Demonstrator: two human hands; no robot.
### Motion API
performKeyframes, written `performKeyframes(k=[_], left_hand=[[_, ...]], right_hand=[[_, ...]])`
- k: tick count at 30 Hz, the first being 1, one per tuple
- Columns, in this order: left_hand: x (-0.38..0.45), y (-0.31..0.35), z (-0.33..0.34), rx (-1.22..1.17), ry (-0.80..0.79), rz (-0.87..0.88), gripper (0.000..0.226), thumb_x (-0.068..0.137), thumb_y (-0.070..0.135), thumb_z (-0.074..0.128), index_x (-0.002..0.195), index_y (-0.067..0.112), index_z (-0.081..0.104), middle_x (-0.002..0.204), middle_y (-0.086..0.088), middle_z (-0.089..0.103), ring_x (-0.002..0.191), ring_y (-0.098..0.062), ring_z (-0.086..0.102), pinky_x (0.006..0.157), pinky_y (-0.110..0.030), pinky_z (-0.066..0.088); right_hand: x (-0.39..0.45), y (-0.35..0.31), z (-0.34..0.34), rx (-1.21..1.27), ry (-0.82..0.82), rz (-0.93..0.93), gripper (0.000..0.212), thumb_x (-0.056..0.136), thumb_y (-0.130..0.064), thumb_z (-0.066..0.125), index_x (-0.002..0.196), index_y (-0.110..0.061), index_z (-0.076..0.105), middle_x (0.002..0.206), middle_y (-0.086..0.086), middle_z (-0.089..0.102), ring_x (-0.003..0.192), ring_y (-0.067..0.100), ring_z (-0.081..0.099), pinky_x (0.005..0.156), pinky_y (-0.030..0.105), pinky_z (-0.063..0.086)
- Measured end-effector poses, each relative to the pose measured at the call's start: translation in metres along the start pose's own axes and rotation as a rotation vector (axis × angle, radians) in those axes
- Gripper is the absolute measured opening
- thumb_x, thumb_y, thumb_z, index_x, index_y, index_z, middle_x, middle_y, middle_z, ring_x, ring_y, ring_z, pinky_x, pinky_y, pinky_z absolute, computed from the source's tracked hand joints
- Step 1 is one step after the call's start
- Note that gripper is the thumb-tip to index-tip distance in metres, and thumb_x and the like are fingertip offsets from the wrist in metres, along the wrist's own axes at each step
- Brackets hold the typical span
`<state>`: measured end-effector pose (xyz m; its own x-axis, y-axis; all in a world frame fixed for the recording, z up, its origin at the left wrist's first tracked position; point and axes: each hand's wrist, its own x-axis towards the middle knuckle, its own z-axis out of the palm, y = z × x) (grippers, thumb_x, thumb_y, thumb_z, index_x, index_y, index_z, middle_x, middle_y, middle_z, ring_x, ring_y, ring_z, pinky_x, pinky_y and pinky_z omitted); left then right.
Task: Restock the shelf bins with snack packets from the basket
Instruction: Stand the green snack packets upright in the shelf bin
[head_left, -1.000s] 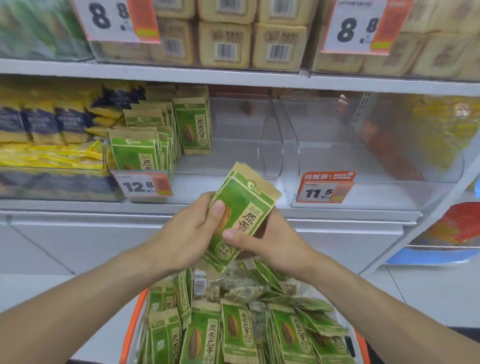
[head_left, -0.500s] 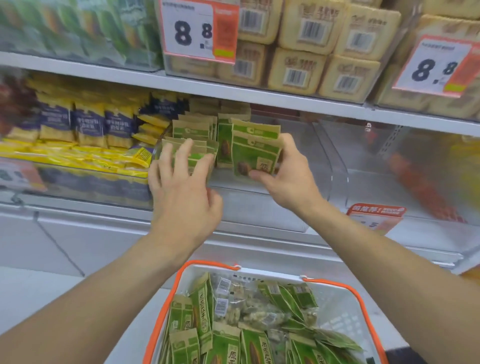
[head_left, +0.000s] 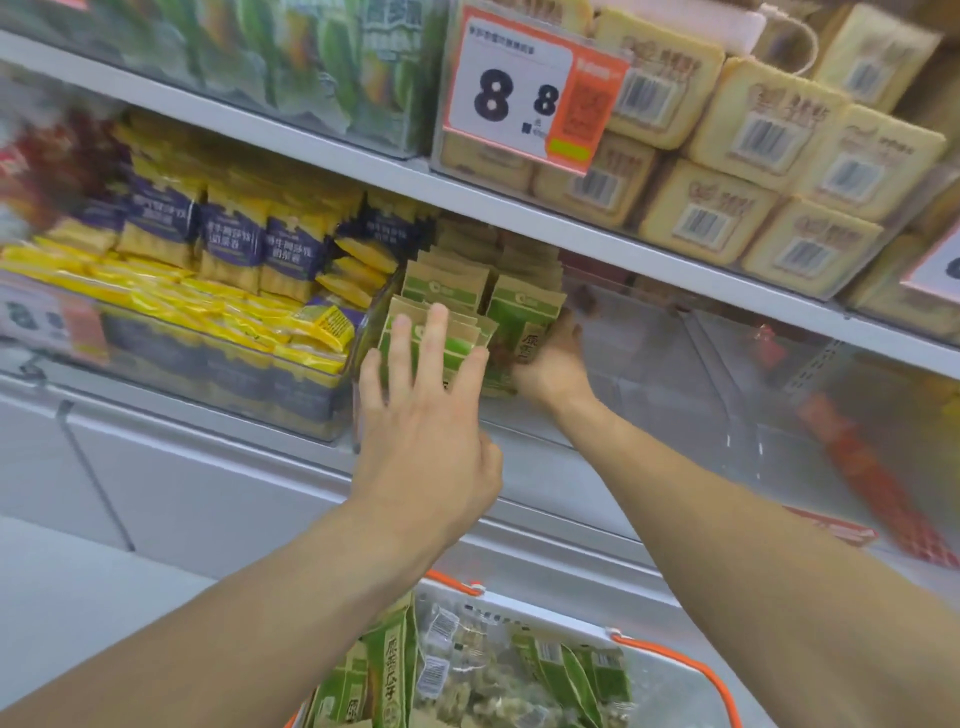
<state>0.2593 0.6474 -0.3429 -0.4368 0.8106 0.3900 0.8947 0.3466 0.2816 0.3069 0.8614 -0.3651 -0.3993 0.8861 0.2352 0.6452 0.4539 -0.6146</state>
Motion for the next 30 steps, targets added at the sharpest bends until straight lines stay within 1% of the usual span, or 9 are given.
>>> performKeyframes(k=[4, 6, 10, 12, 18, 23, 26, 28, 30], left_hand=[[0.0, 0.004, 0.002, -0.009, -0.018, 0.003, 0.075, 0.085, 0.034, 0.052, 0.153, 0.027, 0.021, 0.163, -0.011, -0.018, 0.151, -0.034, -0.01, 0.121, -0.051, 0.002], [0.0, 0.005, 0.004, -0.019, -0.023, -0.002, 0.076, 0.085, 0.033, 0.053, 0.153, 0.026, 0.02, 0.163, -0.012, -0.019, 0.151, -0.034, -0.01, 0.121, -0.052, 0.004], [0.002, 0.007, 0.005, -0.034, -0.029, -0.014, 0.075, 0.087, 0.033, 0.052, 0.153, 0.025, 0.018, 0.162, -0.012, -0.022, 0.15, -0.035, -0.012, 0.121, -0.053, 0.006], [0.002, 0.007, 0.006, -0.025, -0.026, -0.009, 0.075, 0.086, 0.032, 0.052, 0.153, 0.025, 0.018, 0.161, -0.013, -0.022, 0.15, -0.036, -0.012, 0.12, -0.053, 0.006], [0.002, 0.005, 0.011, -0.02, 0.003, 0.005, 0.072, 0.083, 0.027, 0.054, 0.151, 0.023, 0.029, 0.163, -0.014, -0.016, 0.151, -0.038, -0.007, 0.119, -0.054, 0.011], [0.001, 0.001, 0.011, -0.038, -0.004, -0.004, 0.069, 0.084, 0.026, 0.054, 0.149, 0.024, 0.031, 0.164, -0.011, -0.016, 0.151, -0.034, -0.009, 0.117, -0.058, 0.012], [0.003, 0.002, 0.01, -0.064, 0.001, -0.029, 0.063, 0.085, 0.025, 0.054, 0.145, 0.024, 0.035, 0.164, -0.009, -0.015, 0.151, -0.032, -0.01, 0.116, -0.061, 0.012], [0.004, 0.004, 0.01, -0.073, 0.02, -0.045, 0.058, 0.083, 0.024, 0.057, 0.139, 0.02, 0.043, 0.164, -0.013, -0.007, 0.151, -0.035, -0.002, 0.115, -0.061, 0.013], [0.002, 0.007, 0.009, -0.072, 0.066, -0.033, 0.053, 0.079, 0.023, 0.061, 0.131, 0.016, 0.052, 0.161, -0.02, 0.008, 0.148, -0.041, 0.011, 0.114, -0.062, 0.017]], right_hand=[[0.01, 0.017, 0.01, -0.009, -0.057, -0.06, 0.076, 0.066, -0.06, 0.061, 0.129, -0.019, 0.051, 0.116, -0.001, 0.064, 0.103, 0.018, 0.065, 0.075, 0.026, 0.053], [0.012, 0.021, 0.012, -0.039, -0.069, -0.083, 0.071, 0.067, -0.062, 0.056, 0.126, -0.022, 0.055, 0.115, 0.001, 0.065, 0.101, 0.02, 0.065, 0.076, 0.032, 0.057], [-0.009, -0.001, -0.005, -0.064, -0.009, -0.042, 0.045, 0.086, -0.037, 0.067, 0.119, -0.007, 0.057, 0.113, 0.011, 0.068, 0.1, 0.03, 0.065, 0.078, 0.036, 0.055], [-0.008, 0.0, -0.006, -0.173, -0.022, -0.075, 0.037, 0.092, -0.031, 0.064, 0.117, -0.004, 0.06, 0.112, 0.015, 0.068, 0.1, 0.035, 0.065, 0.079, 0.038, 0.054], [-0.009, -0.003, -0.007, -0.262, -0.08, -0.117, 0.037, 0.097, -0.032, 0.057, 0.121, -0.003, 0.056, 0.112, 0.018, 0.066, 0.1, 0.037, 0.063, 0.076, 0.038, 0.052], [-0.018, -0.01, -0.049, -0.281, -0.072, -0.076, 0.05, 0.098, -0.037, 0.057, 0.126, 0.004, 0.047, 0.104, 0.02, 0.065, 0.1, 0.037, 0.062, 0.066, 0.033, 0.039], [-0.044, -0.014, -0.08, -0.286, -0.069, -0.079, 0.06, 0.097, -0.041, 0.059, 0.136, 0.003, 0.046, 0.118, 0.017, 0.066, 0.108, 0.033, 0.062, 0.079, 0.035, 0.047], [-0.071, -0.014, -0.098, -0.217, -0.02, -0.136, 0.052, 0.097, -0.039, 0.06, 0.133, -0.004, 0.05, 0.125, 0.011, 0.063, 0.114, 0.027, 0.059, 0.09, 0.033, 0.046], [-0.104, -0.012, -0.111, -0.083, 0.044, -0.223, 0.034, 0.097, -0.031, 0.061, 0.126, -0.014, 0.056, 0.117, 0.0, 0.065, 0.109, 0.014, 0.06, 0.091, 0.027, 0.048]])
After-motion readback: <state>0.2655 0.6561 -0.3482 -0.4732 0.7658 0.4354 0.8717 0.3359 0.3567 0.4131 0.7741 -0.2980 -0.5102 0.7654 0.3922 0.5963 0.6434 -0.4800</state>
